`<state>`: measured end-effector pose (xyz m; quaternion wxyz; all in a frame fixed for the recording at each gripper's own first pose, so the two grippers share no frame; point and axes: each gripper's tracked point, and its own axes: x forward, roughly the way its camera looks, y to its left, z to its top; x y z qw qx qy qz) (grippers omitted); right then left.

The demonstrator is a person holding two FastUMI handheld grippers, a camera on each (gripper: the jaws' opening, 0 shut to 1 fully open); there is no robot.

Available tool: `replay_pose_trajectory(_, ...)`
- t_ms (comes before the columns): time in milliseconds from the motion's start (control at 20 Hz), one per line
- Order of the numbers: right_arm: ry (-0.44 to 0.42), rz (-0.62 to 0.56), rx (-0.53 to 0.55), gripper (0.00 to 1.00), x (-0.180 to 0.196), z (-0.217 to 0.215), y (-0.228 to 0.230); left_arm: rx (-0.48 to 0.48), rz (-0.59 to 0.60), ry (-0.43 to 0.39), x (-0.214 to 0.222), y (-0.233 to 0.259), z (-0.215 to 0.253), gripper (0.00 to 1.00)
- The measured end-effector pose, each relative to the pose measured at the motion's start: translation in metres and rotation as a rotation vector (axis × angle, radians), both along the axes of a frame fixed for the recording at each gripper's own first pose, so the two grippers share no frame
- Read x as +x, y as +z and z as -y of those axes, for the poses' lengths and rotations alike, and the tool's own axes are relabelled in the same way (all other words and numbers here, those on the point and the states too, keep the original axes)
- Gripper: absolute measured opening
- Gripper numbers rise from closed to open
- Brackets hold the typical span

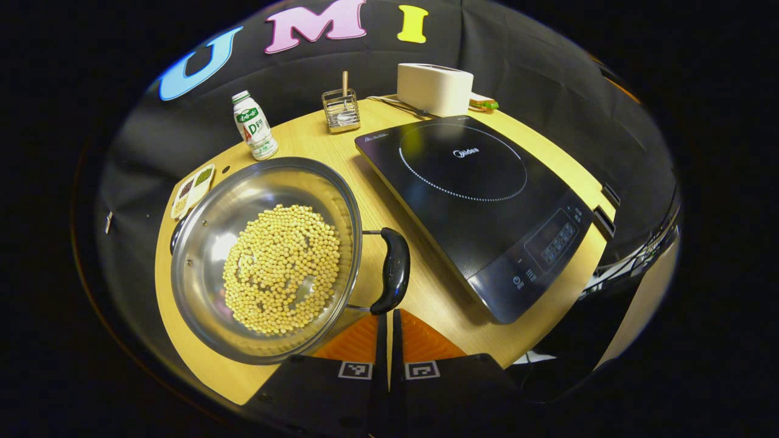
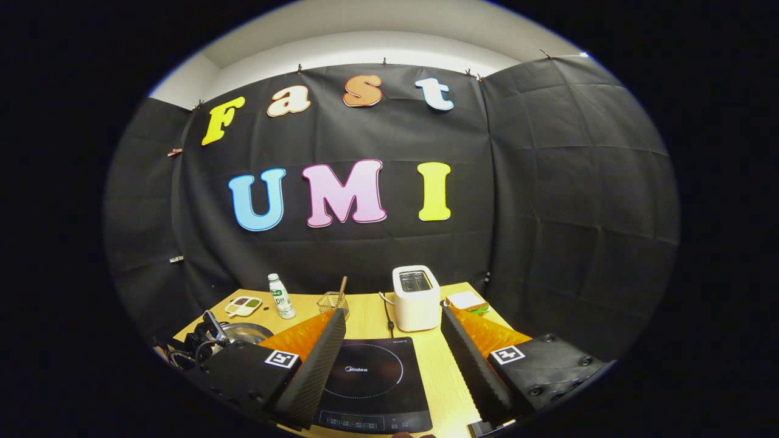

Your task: First push the handle of the pot to place it horizontally, then grasp the pot with both hands and set it on the induction cooktop.

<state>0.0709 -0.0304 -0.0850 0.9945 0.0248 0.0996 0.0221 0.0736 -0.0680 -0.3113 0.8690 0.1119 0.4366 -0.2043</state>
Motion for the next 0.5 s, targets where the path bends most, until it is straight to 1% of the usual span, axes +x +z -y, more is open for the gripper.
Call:
replay_pose_trajectory(200,-0.014,-0.001,-0.008,0.98,0.003,0.007,0.000,-0.028,0.011,0.032,0.016,0.001,0.009,0.05)
replay_pose_trajectory(500,-0.016,-0.001,-0.022,0.98,0.006,0.010,0.000,-0.046,0.029,0.046,0.042,0.003,0.021,0.05)
